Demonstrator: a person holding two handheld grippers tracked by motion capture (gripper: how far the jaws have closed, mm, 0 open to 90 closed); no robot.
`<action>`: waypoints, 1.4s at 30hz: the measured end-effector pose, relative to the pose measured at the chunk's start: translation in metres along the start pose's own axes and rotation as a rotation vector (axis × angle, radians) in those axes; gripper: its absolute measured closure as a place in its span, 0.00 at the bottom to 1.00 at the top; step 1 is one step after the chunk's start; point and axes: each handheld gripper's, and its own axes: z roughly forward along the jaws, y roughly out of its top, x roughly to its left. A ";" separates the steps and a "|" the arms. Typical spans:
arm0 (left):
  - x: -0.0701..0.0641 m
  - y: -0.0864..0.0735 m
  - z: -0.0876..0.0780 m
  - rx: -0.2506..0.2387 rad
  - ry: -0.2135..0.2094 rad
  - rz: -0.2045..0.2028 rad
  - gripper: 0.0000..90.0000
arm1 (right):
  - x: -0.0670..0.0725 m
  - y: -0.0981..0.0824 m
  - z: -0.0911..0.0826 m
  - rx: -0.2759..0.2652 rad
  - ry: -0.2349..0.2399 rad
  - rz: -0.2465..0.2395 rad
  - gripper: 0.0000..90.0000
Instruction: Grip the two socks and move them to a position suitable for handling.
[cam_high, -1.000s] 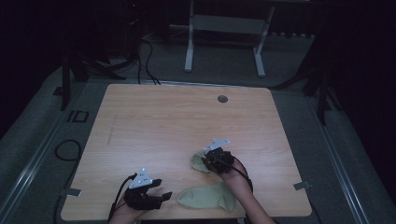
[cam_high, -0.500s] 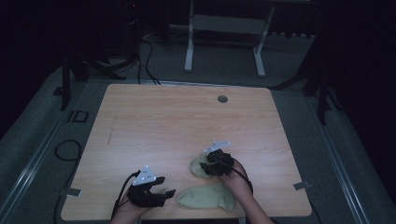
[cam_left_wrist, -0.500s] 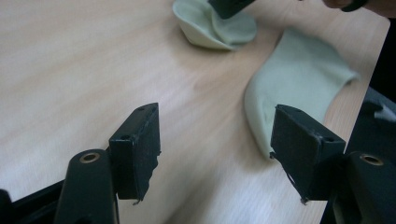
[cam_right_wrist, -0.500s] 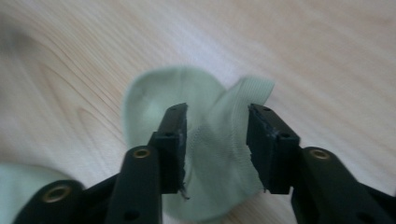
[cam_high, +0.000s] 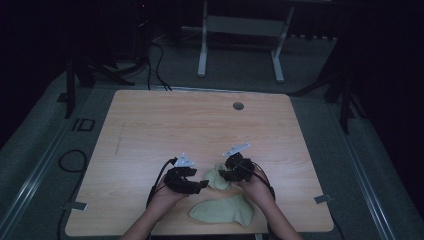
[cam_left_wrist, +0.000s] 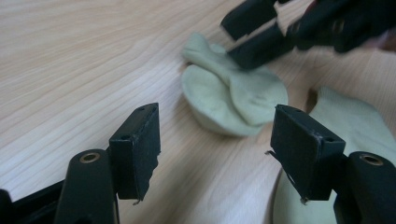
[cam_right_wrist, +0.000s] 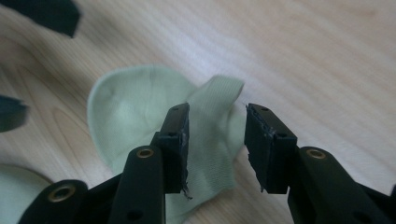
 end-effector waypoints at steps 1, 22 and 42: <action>0.001 0.002 0.004 0.009 0.016 0.000 0.38 | 0.001 -0.001 0.003 0.014 0.001 -0.008 0.67; -0.001 0.010 0.023 0.088 0.012 0.037 0.97 | 0.011 -0.001 -0.007 -0.012 -0.005 -0.039 0.95; 0.019 0.022 -0.002 0.106 0.023 0.058 0.97 | -0.037 -0.027 -0.057 -0.075 -0.018 0.080 0.95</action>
